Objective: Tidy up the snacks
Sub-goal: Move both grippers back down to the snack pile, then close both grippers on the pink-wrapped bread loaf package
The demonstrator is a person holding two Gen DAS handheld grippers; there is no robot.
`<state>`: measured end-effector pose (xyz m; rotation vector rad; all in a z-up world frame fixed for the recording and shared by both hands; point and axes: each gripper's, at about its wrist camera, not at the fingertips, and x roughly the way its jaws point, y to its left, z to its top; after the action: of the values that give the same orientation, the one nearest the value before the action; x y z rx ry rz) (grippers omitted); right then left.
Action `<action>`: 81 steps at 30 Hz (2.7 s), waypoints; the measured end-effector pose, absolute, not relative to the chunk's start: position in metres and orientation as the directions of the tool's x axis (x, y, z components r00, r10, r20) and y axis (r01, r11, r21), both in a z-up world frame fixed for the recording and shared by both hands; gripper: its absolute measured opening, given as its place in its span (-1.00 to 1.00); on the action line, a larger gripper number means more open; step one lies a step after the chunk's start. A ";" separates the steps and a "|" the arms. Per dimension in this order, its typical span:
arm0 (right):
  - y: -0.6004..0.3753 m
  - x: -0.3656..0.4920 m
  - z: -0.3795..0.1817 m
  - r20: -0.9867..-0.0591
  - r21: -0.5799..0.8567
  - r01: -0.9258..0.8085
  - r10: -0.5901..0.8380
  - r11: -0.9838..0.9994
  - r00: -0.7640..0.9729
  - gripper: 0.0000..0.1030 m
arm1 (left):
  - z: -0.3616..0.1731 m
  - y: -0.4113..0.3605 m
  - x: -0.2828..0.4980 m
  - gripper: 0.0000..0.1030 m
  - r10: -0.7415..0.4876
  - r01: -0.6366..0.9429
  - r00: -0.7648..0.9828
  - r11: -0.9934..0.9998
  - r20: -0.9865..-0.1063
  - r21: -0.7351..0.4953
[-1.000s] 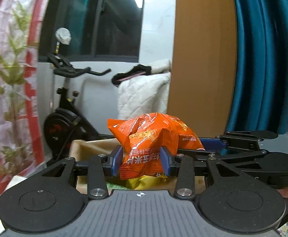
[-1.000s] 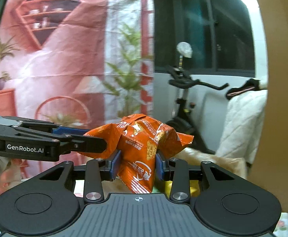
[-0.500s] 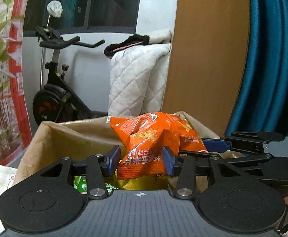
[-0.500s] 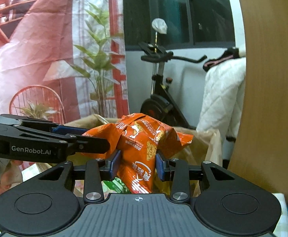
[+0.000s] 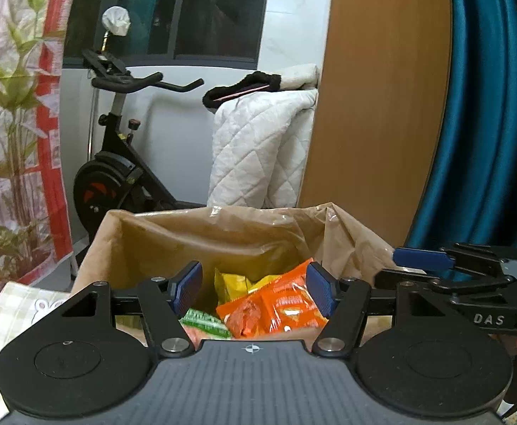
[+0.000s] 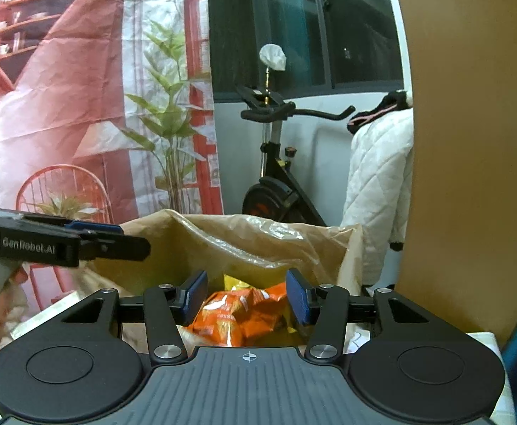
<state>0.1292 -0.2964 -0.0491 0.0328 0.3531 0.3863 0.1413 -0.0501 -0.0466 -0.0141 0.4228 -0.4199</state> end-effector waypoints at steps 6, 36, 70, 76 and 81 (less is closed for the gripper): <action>-0.298 0.091 -0.063 -0.335 0.083 -0.360 0.366 0.929 0.868 -0.10 | -0.051 -0.040 0.111 0.30 -0.394 0.376 0.828 0.918 -0.399 -0.126; -0.238 0.016 -0.173 -0.703 0.097 -0.586 0.472 0.805 0.532 -0.06 | -0.183 -0.004 0.036 0.23 -0.466 0.261 0.535 0.885 -0.705 -0.386; -0.208 0.027 -0.194 -0.724 0.184 -0.644 0.546 0.742 0.422 0.02 | -0.215 -0.022 0.049 -0.04 -0.501 0.302 0.465 0.865 -0.730 -0.402; -0.209 0.020 -0.179 -0.702 0.156 -0.632 0.536 0.759 0.470 0.01 | -0.201 -0.020 0.048 -0.04 -0.517 0.329 0.487 0.855 -0.704 -0.401; -0.213 0.014 -0.156 -0.661 0.124 -0.621 0.531 0.774 0.530 0.01 | -0.177 -0.023 0.042 -0.04 -0.526 0.374 0.536 0.849 -0.660 -0.374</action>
<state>0.0139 -0.2128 -0.1562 -0.1325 0.7417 0.6899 0.0424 -0.0232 -0.1766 -0.1965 0.8497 -0.5398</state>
